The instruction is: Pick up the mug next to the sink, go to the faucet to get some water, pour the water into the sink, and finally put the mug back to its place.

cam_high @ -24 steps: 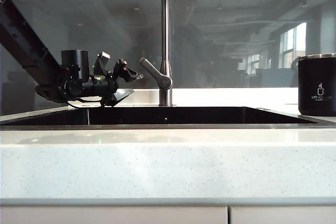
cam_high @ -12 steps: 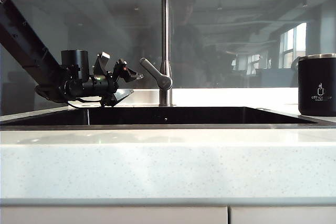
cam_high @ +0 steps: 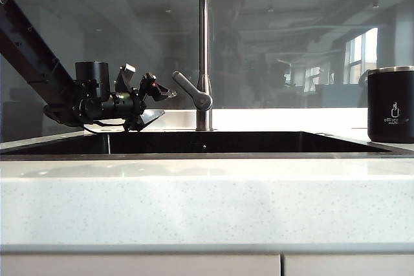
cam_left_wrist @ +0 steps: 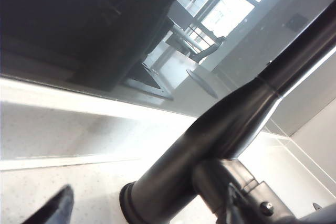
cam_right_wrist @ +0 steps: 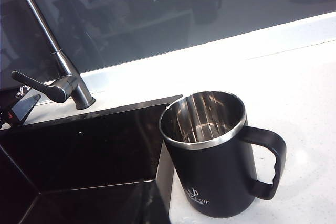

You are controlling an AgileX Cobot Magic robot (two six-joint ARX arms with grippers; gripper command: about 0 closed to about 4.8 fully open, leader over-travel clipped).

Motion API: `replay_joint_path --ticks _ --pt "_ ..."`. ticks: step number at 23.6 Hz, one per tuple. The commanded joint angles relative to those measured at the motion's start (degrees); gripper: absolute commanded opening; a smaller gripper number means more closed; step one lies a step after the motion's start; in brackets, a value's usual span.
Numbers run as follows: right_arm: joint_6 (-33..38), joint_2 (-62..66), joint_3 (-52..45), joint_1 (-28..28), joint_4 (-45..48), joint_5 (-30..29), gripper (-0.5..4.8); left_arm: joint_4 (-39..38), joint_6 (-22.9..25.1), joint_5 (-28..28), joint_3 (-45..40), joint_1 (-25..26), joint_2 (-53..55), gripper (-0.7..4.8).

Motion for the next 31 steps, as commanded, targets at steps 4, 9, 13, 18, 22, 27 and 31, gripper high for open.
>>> replay_joint_path --ticks 4,9,13,18,22,27,31 --pt "-0.42 -0.11 0.31 -0.04 0.76 -0.04 -0.05 0.33 0.07 0.24 0.11 -0.11 -0.20 3.68" --pt "-2.95 -3.91 0.09 -0.39 -3.04 0.15 -0.05 0.33 0.07 0.24 0.11 -0.11 -0.20 3.68" --pt "-5.51 -8.33 -2.01 -0.48 -3.43 0.26 -0.06 0.35 0.07 0.24 0.11 -0.11 -0.20 3.68" --pt "-9.31 -19.54 -10.05 -0.46 -2.97 3.58 -0.06 0.33 0.09 0.26 0.11 -0.11 -0.20 3.68" --pt "-9.31 -24.61 -14.12 -0.46 -3.02 5.42 -0.06 0.33 0.09 0.24 0.11 -0.11 -0.20 3.68" --pt "-9.31 -31.21 -17.81 -0.46 -3.56 5.35 -0.06 0.33 0.44 0.24 0.11 -0.11 -0.20 3.68" --pt "-9.31 -31.04 -18.12 -0.44 -3.93 5.35 -0.06 0.33 0.44 0.24 0.11 -0.11 -0.20 3.68"
